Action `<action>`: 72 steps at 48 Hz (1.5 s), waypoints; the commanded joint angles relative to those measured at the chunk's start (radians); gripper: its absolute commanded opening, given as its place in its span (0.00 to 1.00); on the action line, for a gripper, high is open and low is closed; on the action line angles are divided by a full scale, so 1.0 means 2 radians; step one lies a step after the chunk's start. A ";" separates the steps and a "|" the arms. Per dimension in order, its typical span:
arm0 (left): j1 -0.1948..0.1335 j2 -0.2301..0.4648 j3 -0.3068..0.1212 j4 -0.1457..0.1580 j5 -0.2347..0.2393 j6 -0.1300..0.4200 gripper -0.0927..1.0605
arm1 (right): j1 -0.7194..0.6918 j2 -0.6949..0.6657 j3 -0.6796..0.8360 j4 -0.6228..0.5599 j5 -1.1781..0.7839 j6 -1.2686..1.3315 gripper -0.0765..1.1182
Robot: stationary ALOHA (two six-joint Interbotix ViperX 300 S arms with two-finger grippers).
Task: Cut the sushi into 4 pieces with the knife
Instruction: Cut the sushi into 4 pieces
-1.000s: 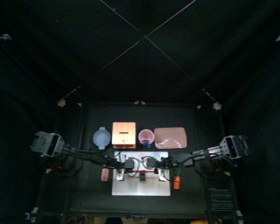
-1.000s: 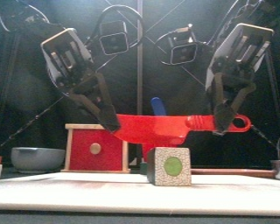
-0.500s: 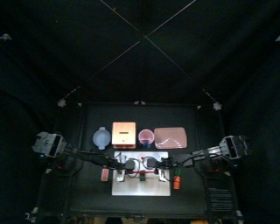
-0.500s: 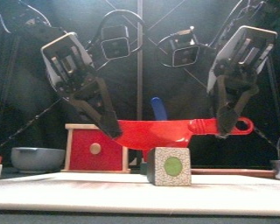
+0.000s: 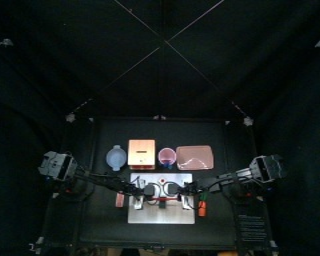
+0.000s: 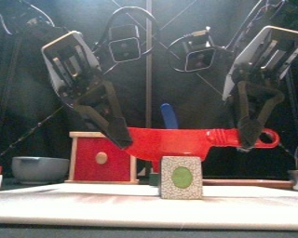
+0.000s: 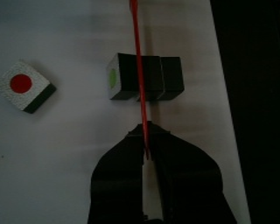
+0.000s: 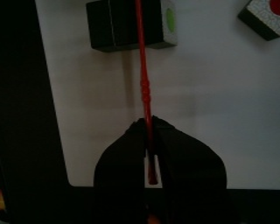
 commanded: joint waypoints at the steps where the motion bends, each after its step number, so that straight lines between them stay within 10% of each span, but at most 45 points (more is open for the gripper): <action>1: -0.002 -0.002 0.003 -0.001 0.006 0.001 0.46 | -0.002 -0.005 -0.003 -0.004 0.002 0.001 0.32; 72: 0.022 0.035 0.007 0.018 0.007 0.003 0.46 | -0.008 0.028 0.005 -0.018 -0.008 0.000 0.33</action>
